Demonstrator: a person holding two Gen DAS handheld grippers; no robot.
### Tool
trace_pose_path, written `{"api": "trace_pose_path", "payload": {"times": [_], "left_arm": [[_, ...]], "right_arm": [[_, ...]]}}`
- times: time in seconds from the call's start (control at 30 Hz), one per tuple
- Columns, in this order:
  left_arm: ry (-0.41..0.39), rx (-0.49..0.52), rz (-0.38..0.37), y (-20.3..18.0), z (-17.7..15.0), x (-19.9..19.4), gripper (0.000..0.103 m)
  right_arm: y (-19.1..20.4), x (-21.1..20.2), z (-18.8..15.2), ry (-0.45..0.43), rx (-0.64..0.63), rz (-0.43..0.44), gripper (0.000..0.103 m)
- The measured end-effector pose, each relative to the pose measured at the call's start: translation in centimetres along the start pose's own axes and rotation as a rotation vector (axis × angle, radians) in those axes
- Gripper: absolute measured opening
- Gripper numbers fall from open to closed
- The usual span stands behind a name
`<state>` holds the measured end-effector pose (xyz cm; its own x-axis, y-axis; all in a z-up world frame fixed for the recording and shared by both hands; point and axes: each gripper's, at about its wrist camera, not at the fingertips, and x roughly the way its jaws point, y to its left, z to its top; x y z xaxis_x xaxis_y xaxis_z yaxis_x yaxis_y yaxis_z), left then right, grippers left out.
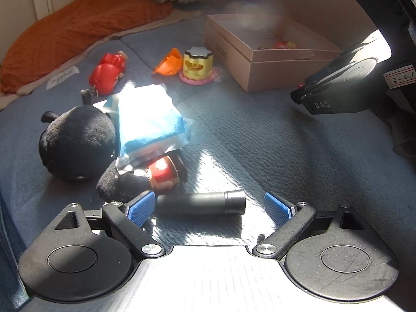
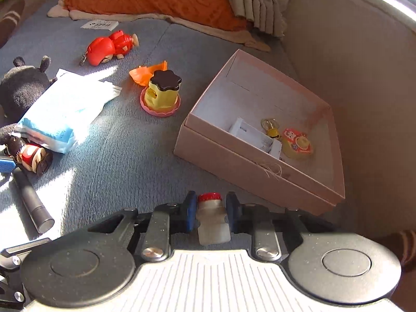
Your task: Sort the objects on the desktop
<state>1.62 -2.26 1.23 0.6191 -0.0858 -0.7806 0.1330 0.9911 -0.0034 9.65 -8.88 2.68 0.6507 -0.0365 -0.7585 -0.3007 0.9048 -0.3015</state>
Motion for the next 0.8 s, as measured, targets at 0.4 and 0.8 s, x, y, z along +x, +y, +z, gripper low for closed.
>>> {"api": "trace_pose_path", "payload": {"times": [0.4,0.8], "left_arm": [[0.008,0.006,0.005,-0.1,-0.1,0.2,0.095],[0.027,0.015,0.009,-0.2,-0.2,0.5,0.096]], "right_arm": [[-1.3,-1.8,-4.2,-0.035,0.115,0.021,0.024],[1.0,0.0,-2.3,0.040,-0.105,-0.042,0.024]]}}
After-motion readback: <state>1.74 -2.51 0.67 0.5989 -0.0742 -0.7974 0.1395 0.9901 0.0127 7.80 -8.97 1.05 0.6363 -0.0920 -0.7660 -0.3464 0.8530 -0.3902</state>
